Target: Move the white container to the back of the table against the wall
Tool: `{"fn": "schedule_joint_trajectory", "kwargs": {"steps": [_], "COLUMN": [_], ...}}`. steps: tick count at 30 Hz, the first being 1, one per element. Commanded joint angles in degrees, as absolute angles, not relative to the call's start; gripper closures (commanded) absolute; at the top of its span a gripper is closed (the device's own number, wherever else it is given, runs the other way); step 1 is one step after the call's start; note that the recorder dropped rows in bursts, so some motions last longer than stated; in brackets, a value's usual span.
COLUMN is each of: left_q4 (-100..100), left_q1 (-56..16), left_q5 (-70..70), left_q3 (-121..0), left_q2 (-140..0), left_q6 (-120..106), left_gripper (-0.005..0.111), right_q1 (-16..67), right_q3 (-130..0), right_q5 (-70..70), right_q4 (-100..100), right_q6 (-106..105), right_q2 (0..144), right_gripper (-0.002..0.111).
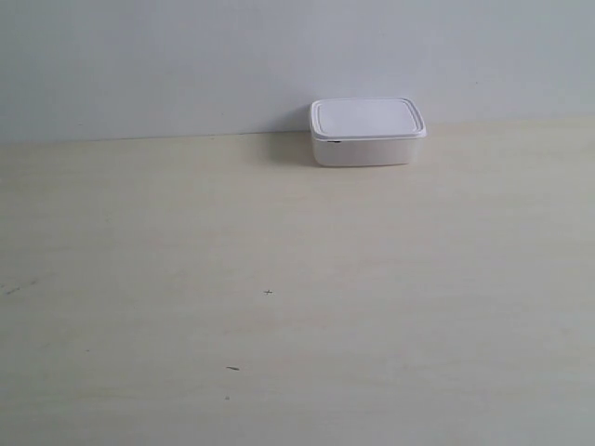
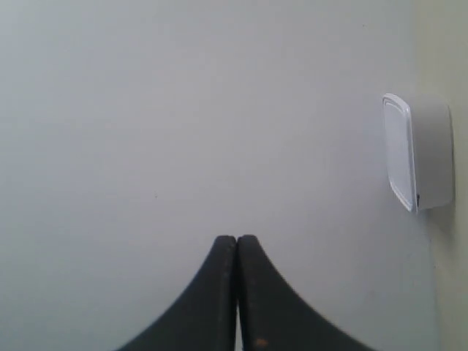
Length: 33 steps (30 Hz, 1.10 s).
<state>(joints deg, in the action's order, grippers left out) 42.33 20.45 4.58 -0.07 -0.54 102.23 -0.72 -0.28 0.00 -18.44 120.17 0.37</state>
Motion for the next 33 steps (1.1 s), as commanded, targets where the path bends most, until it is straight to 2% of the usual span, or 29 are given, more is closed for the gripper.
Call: {"fn": "schedule_joint_trajectory", "kwargs": {"steps": [1,5,9,18,33], "left_q4": [30.0,16.2,5.0,3.3,2.5], "left_q1": [20.6,20.6,20.6,20.6,20.6], "left_q5": [-2.4,-10.1,-17.9,-21.3,-21.3], "left_q3": [0.0,0.0,0.0,0.0,0.0], "left_q2": [-1.4,-1.4,-1.4,-1.4,-1.4], "left_q6": [100.0,92.8,76.4,42.0,32.9], "left_gripper": [0.107,0.107,0.107,0.107,0.107], "right_q1": [-0.6,-0.6,-0.6,-0.6,-0.6], "right_q3": [0.0,0.0,0.0,0.0,0.0], "right_q5": [2.1,5.0,5.1,5.1,5.1], "right_q4": [-13.5,-8.4,-6.9,-6.9,-7.0], "right_q6": [120.0,120.0,120.0,120.0,119.8], "right_q2": [0.0,0.0,0.0,0.0,0.0], "right_gripper": [0.108,0.108,0.108,0.108,0.108]}}
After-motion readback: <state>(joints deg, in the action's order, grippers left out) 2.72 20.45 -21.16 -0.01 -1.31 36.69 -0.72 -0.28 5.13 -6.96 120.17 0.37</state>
